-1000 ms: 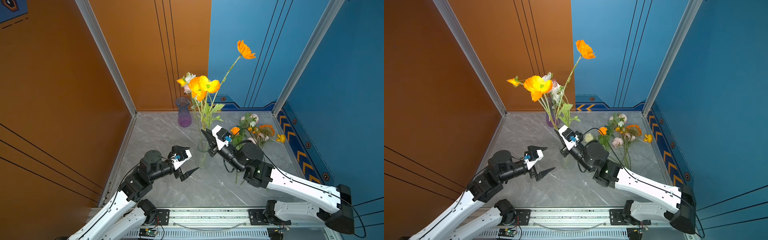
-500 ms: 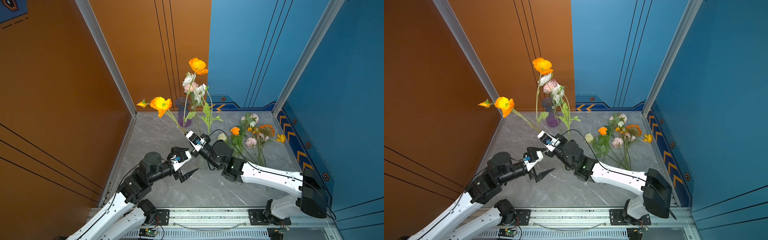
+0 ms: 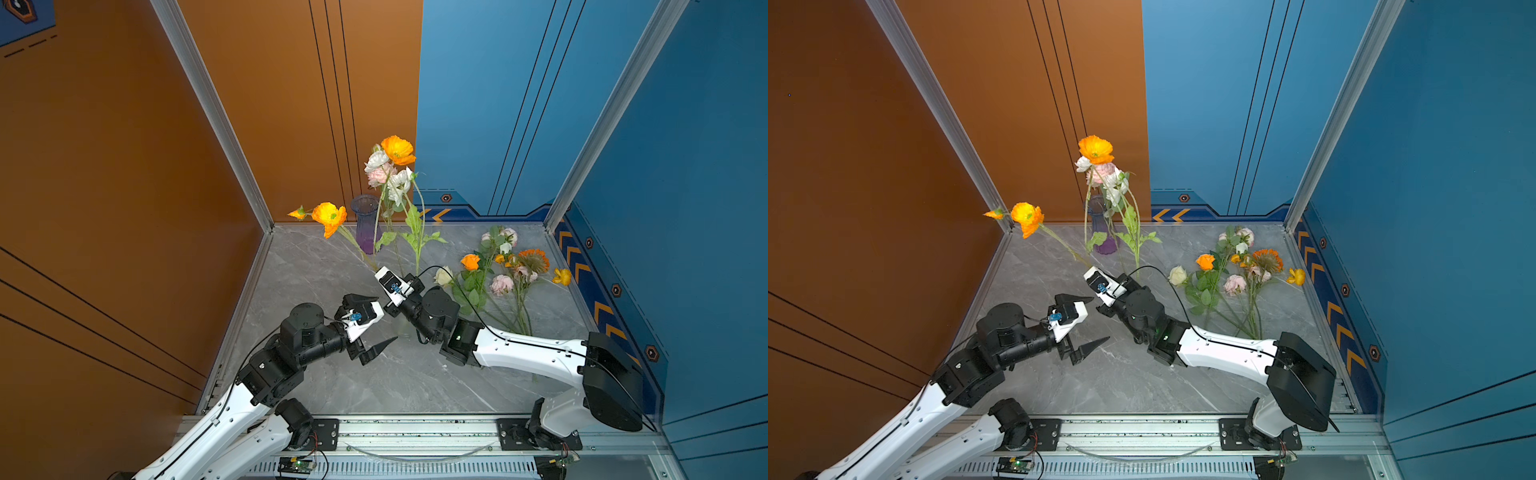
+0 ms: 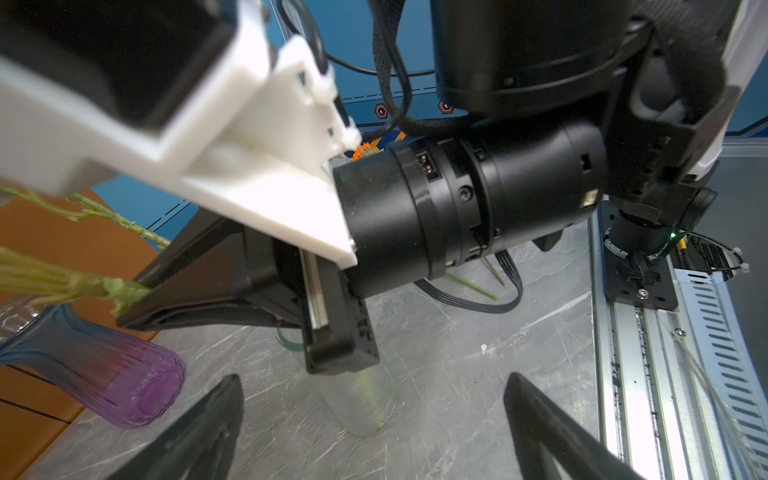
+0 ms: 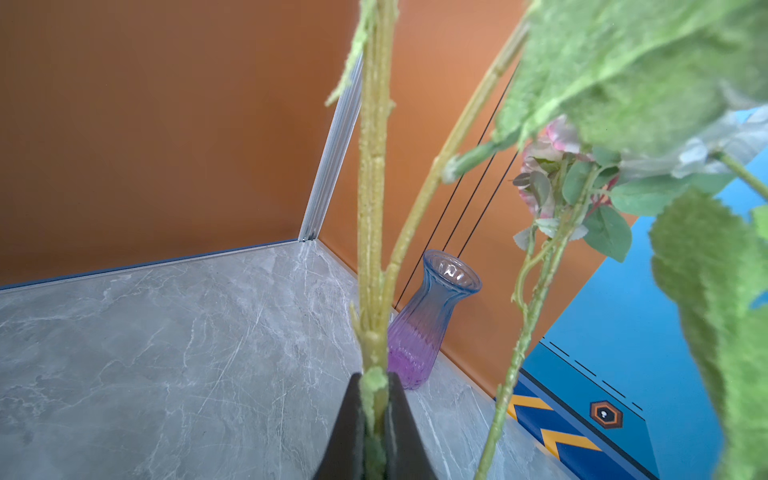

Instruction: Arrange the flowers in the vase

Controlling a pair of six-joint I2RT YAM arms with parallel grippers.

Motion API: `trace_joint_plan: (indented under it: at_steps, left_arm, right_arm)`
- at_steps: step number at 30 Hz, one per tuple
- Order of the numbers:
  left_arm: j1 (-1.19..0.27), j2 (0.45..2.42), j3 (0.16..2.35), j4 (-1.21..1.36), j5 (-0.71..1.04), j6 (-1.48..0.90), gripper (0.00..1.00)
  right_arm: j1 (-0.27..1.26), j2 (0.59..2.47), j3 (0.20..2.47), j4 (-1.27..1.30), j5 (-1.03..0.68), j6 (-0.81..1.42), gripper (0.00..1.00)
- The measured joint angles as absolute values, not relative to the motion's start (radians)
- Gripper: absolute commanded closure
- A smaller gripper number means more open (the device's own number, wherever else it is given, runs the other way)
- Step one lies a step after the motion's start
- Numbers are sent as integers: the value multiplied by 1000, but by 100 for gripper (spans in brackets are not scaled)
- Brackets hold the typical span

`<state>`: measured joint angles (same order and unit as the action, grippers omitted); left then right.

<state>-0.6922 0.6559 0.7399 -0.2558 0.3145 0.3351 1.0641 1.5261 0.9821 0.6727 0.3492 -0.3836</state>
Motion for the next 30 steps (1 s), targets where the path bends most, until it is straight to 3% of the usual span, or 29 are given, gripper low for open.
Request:
trace_joint_plan:
  at_steps: [15, 30]
  left_arm:
    - [-678, 672, 740, -252, 346, 324, 2]
    - [-653, 685, 740, -236, 383, 309, 2]
  right_arm:
    - [1058, 1590, 898, 744, 418, -327, 92]
    - [1062, 1590, 844, 796, 477, -311, 66]
